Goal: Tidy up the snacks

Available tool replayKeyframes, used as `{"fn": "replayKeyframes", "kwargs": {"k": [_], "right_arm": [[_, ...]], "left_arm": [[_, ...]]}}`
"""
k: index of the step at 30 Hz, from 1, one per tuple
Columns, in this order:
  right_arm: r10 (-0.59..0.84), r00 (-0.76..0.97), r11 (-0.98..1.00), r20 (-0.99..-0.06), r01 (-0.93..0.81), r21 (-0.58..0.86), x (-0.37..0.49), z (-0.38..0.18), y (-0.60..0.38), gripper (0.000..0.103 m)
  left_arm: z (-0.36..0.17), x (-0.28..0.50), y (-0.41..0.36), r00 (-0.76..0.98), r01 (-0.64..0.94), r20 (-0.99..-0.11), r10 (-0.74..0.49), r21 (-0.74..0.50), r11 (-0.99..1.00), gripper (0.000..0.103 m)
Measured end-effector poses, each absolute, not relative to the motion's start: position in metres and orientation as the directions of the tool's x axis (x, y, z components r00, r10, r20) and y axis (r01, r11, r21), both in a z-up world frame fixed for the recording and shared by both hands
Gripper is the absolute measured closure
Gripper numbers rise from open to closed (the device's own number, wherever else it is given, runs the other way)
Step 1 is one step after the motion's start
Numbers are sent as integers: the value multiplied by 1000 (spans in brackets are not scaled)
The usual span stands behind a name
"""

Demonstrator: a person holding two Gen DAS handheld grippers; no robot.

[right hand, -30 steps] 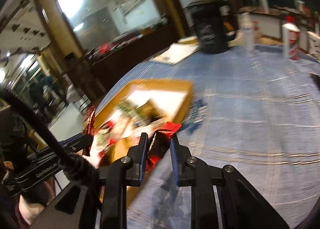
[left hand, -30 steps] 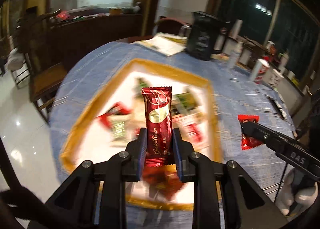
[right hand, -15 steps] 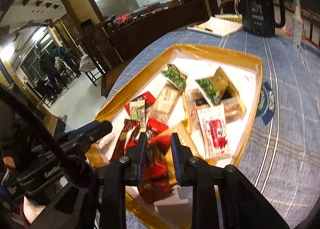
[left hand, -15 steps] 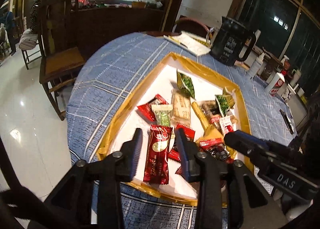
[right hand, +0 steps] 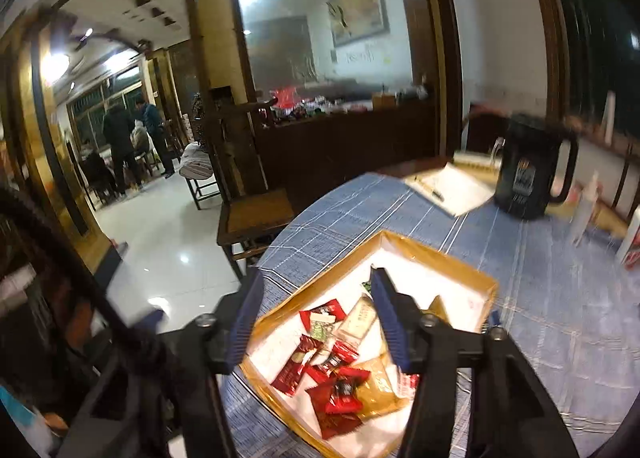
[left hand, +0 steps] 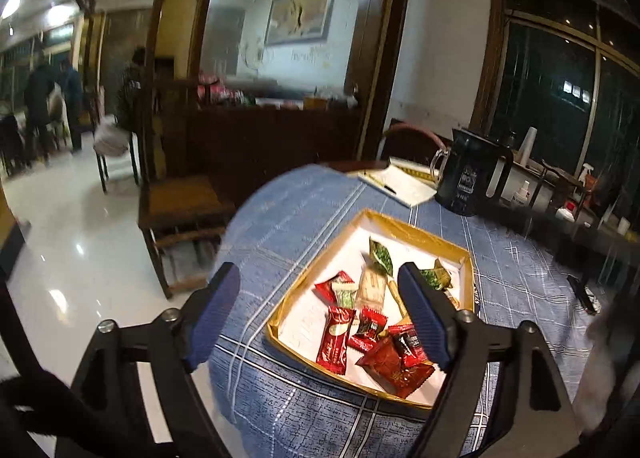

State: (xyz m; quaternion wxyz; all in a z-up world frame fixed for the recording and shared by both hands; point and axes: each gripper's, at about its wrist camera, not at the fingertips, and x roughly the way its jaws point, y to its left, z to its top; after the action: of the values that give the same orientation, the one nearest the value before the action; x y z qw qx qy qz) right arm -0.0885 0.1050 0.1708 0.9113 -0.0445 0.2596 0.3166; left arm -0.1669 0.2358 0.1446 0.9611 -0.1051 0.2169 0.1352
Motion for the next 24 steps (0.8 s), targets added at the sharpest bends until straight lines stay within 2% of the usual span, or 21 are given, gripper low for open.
{"fn": "replayKeyframes", "kwargs": {"k": [1, 4, 6, 8, 15, 19, 24], "right_arm": [[543, 667, 802, -510, -592, 80, -93, 162, 100, 46], [552, 661, 825, -509, -523, 216, -97, 136, 59, 46], [536, 669, 843, -515, -461, 277, -97, 124, 29, 46], [464, 714, 885, -523, -390, 253, -101, 119, 4, 46], [318, 811, 937, -491, -191, 291, -122, 110, -72, 46], [249, 831, 954, -498, -122, 274, -132, 98, -90, 46], [229, 821, 966, -523, -126, 226, -137, 82, -82, 44]], "left_arm": [[146, -168, 229, 868, -302, -444, 224, -114, 946, 18], [140, -165, 194, 865, -264, -440, 240, 7, 965, 16], [138, -165, 177, 882, -206, -434, 183, -4, 979, 16], [140, -165, 163, 896, -144, -428, 117, -32, 989, 16], [149, -178, 137, 918, -75, -393, 50, -49, 996, 16], [153, -186, 126, 921, -92, -382, 78, -18, 996, 16], [145, -193, 121, 913, -166, -371, 171, 47, 985, 14]]}}
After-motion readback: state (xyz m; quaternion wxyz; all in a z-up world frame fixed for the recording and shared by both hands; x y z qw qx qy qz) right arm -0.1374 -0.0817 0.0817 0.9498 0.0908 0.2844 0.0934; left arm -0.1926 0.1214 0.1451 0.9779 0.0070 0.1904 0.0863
